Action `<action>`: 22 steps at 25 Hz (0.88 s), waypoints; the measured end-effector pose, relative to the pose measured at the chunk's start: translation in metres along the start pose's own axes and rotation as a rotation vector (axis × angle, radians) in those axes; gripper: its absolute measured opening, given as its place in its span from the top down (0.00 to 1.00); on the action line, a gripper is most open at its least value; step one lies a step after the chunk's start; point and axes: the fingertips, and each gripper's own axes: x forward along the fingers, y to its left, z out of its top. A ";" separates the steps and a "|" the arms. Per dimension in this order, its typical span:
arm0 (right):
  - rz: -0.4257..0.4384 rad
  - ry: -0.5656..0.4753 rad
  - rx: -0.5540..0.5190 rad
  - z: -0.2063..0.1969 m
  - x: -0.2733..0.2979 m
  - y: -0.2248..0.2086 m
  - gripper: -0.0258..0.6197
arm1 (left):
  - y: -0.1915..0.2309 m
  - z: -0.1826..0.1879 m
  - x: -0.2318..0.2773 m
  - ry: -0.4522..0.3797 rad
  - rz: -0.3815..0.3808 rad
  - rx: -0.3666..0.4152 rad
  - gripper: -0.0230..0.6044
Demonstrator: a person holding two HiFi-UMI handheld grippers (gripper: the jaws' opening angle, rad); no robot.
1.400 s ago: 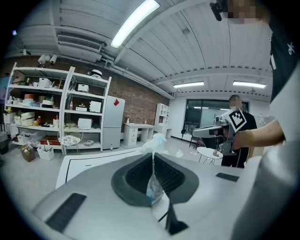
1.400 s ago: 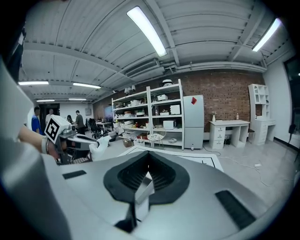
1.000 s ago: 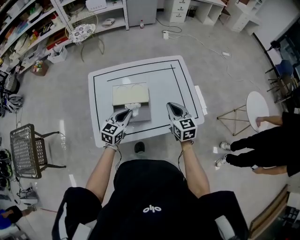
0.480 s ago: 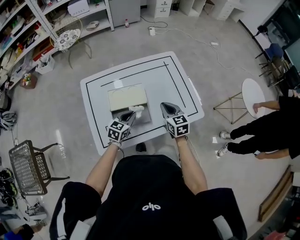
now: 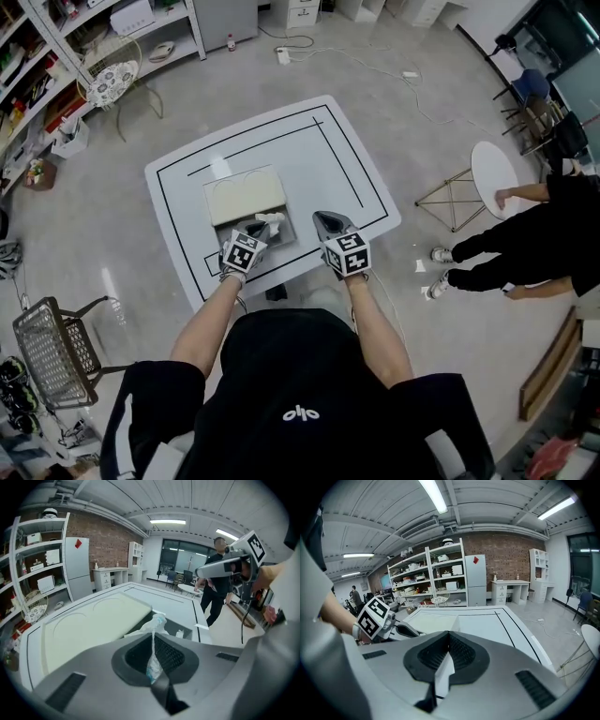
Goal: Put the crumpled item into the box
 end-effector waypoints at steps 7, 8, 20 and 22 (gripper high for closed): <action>-0.033 0.025 0.013 -0.013 -0.006 0.000 0.95 | -0.003 -0.014 0.025 0.109 -0.021 0.043 0.94; -0.037 0.028 0.014 -0.014 -0.008 -0.001 0.95 | -0.004 -0.016 0.027 0.123 -0.024 0.040 0.94; -0.060 0.028 0.015 -0.016 -0.018 -0.004 0.95 | -0.001 -0.016 0.024 0.109 -0.011 0.048 0.78; -0.057 0.020 0.011 -0.012 -0.018 -0.005 0.95 | 0.001 -0.013 0.018 0.096 -0.001 0.038 0.78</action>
